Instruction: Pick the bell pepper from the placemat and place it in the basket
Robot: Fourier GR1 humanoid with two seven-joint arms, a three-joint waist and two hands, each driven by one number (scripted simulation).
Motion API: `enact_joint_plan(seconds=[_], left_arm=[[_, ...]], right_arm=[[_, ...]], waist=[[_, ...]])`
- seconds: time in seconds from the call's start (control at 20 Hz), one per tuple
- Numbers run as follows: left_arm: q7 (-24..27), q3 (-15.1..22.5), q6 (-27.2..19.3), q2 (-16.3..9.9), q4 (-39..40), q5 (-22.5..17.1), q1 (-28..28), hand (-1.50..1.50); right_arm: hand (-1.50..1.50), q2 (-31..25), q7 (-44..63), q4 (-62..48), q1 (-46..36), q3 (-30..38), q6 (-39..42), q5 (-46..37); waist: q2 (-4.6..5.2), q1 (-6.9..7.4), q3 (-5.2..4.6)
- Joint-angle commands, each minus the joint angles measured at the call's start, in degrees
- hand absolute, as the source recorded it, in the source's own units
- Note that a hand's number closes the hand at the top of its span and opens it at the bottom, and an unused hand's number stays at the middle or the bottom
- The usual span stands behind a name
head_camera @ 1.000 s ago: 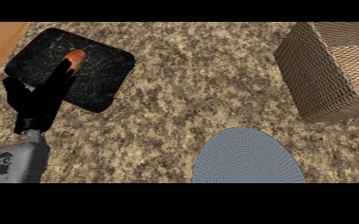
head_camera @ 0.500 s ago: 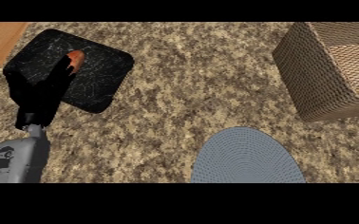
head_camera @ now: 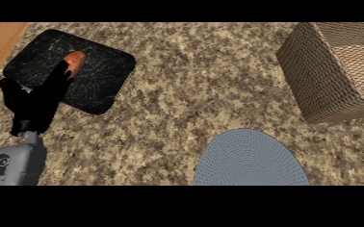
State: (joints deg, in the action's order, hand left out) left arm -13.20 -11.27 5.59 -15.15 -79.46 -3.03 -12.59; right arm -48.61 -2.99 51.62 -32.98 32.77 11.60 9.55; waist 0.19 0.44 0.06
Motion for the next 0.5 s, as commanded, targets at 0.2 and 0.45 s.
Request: enact_joint_plan(seconds=[0.2, 0.45], left_arm=[[-1.0, 1.1, -1.9, 1.6, -0.6, 1.1, -1.5, 0.00], [1.2, 1.5, -1.5, 2.1, -0.5, 1.4, 0.4, 0.00]], right_arm=[[-1.50, -14.1, -6.4, -22.8, 1.5, 6.9, 18.0, 4.2], [-1.50, -19.1, -13.9, -28.0, 6.0, 5.7, 27.0, 1.2]], waist=[[0.61, 0.69, 0.22], [0.90, 1.00, 0.35]])
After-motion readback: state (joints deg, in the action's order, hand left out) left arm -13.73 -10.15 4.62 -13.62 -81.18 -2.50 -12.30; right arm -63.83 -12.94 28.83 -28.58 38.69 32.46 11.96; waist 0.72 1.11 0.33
